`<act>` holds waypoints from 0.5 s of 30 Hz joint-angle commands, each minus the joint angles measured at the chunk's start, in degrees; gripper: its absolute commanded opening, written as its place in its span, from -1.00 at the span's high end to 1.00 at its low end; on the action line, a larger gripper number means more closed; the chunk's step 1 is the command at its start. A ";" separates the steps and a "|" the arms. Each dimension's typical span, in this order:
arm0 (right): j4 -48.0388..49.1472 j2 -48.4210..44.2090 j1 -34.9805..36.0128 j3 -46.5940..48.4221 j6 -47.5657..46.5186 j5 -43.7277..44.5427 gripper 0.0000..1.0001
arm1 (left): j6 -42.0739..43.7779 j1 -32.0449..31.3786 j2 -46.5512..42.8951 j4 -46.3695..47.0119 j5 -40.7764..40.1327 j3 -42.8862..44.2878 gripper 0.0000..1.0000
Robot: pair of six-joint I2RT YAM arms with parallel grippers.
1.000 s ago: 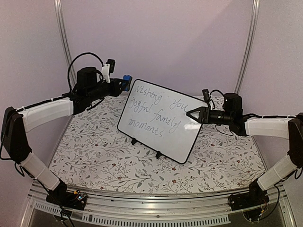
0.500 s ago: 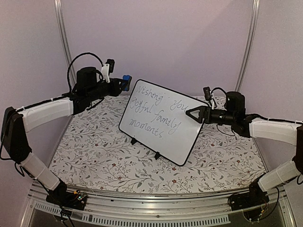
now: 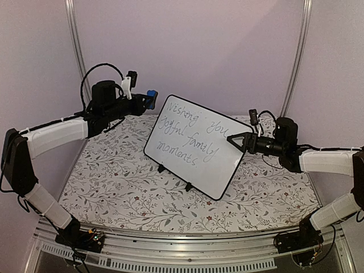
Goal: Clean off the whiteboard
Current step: Hold the whiteboard at the center of the board.
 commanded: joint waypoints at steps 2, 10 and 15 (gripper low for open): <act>7.81 -0.63 -0.35 -1.88 1.02 -3.60 -0.44 | -0.13 0.75 0.36 1.47 0.02 -0.45 1.00; 8.11 -1.71 -1.17 -2.96 1.23 -2.31 -0.51 | -0.32 0.86 0.62 1.43 0.25 -0.44 1.00; 8.53 -0.58 -1.44 -2.66 1.64 -2.05 0.00 | -0.32 0.83 0.71 1.45 0.29 -0.44 1.00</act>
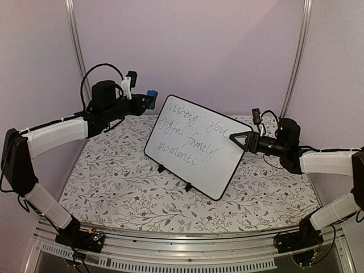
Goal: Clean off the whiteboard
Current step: Hold the whiteboard at the center of the board.
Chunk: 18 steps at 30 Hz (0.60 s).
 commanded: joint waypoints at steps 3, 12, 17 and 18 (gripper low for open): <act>3.32 0.73 -0.31 0.18 0.53 -1.89 0.26 | -0.15 0.73 0.68 1.48 0.20 -0.44 1.00; 0.59 0.79 -0.22 1.64 3.14 -2.33 0.88 | -0.31 0.91 1.04 1.52 0.42 -0.44 1.00; -3.46 0.44 0.00 2.78 1.92 -3.26 1.00 | -0.32 0.92 1.30 1.47 0.59 -0.43 1.00; -4.14 0.51 -0.03 3.11 1.42 -3.86 1.00 | -0.39 0.85 1.35 1.44 0.51 -0.44 1.00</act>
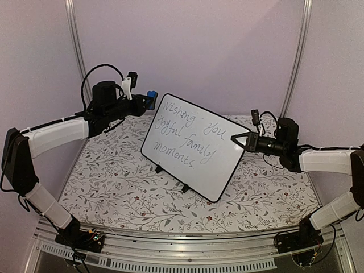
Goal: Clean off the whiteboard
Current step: Hold the whiteboard at the center of the board.
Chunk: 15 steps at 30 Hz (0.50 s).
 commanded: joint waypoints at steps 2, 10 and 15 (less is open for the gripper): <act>-3.70 -0.26 0.51 3.42 -2.19 -4.15 1.00 | -0.36 0.79 1.02 1.33 0.25 -0.44 1.00; -12.60 1.00 0.85 9.28 -3.67 -10.39 1.00 | 0.41 -1.06 0.74 -1.40 -2.45 0.92 1.00; -14.08 0.76 2.04 10.48 -4.16 -12.14 1.00 | 1.01 -3.78 -0.50 -6.62 -5.38 2.25 1.00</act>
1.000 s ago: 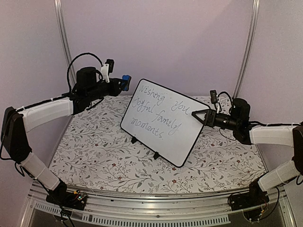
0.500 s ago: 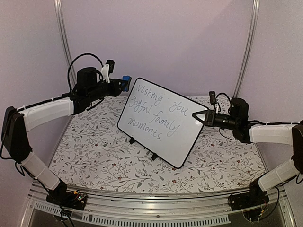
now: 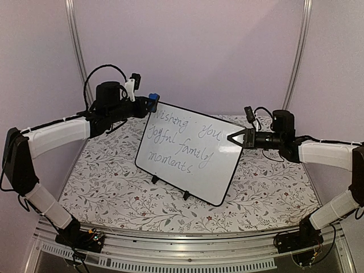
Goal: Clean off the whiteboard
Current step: Hold the whiteboard at the center of the board, then erase the whiteboard eraser from the whiteboard.
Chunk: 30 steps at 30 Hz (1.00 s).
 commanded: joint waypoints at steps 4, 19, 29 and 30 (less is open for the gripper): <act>-0.45 -1.85 3.45 1.18 -2.39 -5.03 1.00 | -1.02 -1.93 -3.65 -3.80 -1.18 -1.83 1.00; -4.54 -2.92 4.27 1.16 -6.96 -3.00 1.00 | 0.48 -1.75 -10.43 -13.67 -4.71 -6.13 0.93; -5.17 -1.83 4.27 0.88 -11.17 -3.10 1.00 | 3.32 -1.48 -8.33 -14.29 -10.47 -7.31 1.00; -5.19 -2.01 4.26 0.72 -11.31 -3.11 1.00 | 3.32 -1.44 -7.91 -14.63 -10.67 -6.98 1.00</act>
